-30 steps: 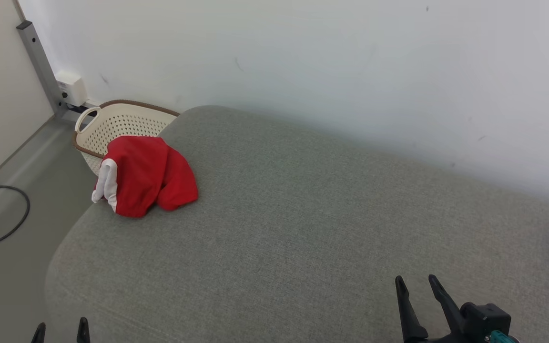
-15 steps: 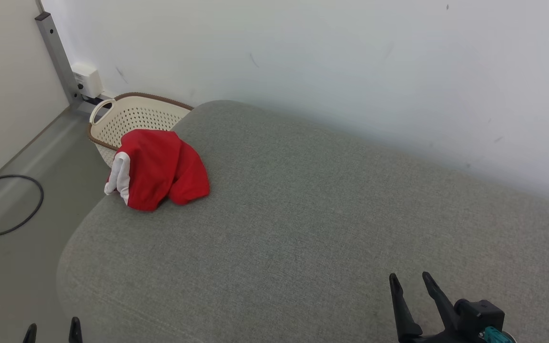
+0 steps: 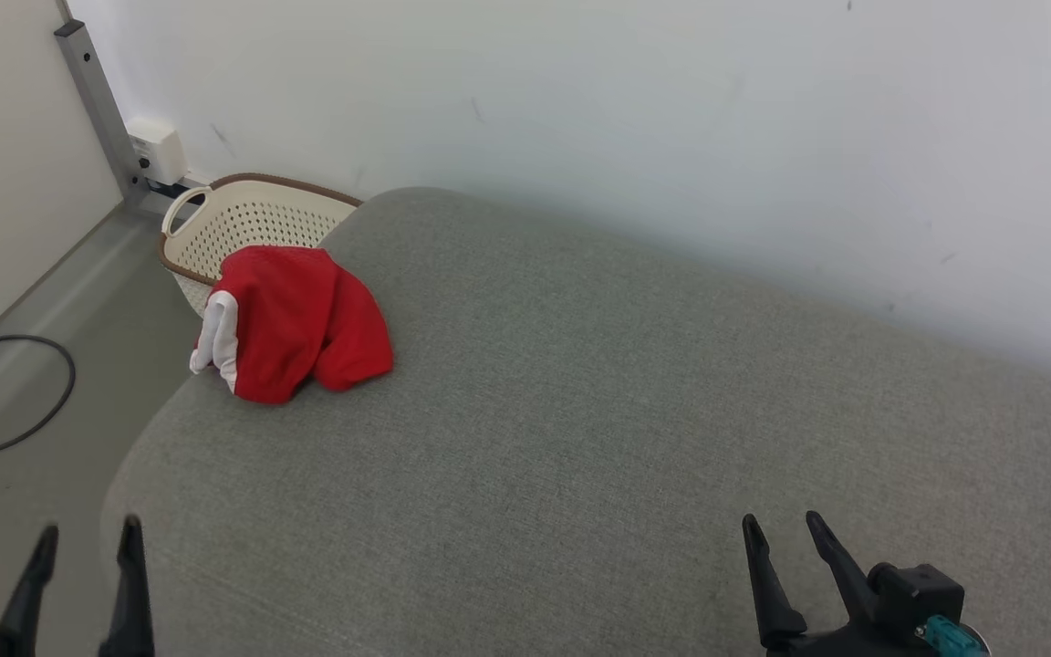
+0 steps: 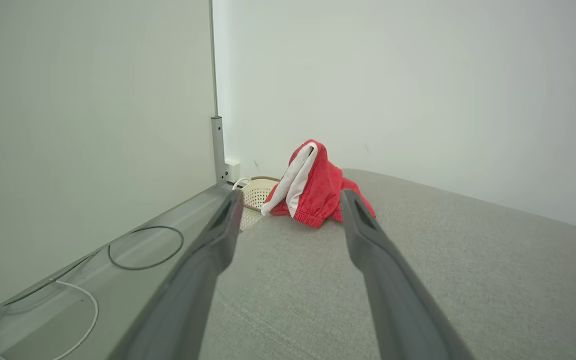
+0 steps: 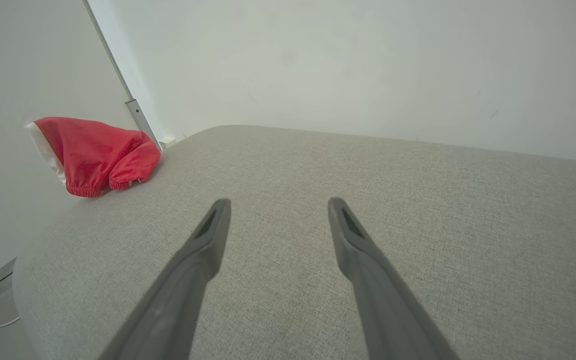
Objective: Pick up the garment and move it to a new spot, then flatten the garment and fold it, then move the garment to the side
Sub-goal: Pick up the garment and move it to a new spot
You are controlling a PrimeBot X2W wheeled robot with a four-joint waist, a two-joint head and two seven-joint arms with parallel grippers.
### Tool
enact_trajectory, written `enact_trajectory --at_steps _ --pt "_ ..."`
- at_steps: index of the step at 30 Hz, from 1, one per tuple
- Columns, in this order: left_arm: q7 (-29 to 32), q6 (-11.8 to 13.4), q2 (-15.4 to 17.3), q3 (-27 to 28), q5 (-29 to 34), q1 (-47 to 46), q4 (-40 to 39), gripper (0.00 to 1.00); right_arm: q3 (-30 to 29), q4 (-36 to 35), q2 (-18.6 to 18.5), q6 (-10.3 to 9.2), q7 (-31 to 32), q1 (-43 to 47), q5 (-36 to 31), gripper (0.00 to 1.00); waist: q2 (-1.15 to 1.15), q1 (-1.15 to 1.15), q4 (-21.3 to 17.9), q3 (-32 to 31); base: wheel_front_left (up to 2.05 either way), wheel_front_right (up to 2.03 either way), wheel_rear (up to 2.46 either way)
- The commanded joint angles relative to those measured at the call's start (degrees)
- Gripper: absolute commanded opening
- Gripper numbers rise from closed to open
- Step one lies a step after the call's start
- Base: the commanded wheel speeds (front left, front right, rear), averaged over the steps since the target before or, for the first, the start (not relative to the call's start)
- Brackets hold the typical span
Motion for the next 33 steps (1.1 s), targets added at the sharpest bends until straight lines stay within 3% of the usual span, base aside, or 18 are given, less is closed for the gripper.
enact_trajectory --at_steps 1,10,19,33 --pt "-0.1 -0.5 0.7 0.4 -0.7 -2.2 -0.1 1.0 0.2 -0.3 -0.5 -0.04 0.3 -0.8 -0.2 1.0 -0.01 0.0 -1.3 1.4 0.0 0.0 0.0" --pt "1.4 -4.9 5.5 2.1 -5.4 -19.5 4.1 1.0 0.5 -3.1 -1.9 -0.04 2.3 -4.5 -1.4 1.0 -0.01 0.0 -7.6 8.1 0.0 0.0 0.0" --pt "2.4 -7.2 9.4 2.7 -7.2 -31.1 9.9 1.0 -0.1 -5.1 -2.8 -0.04 3.1 -6.9 -2.5 1.0 -0.01 0.0 -11.9 13.3 0.0 0.0 0.0" --pt "6.5 -10.4 15.8 1.9 -9.6 -47.2 29.6 1.0 0.1 -7.6 -3.5 -0.04 3.5 -10.2 -3.5 1.0 -0.01 0.0 -17.4 20.1 0.0 0.0 0.0"
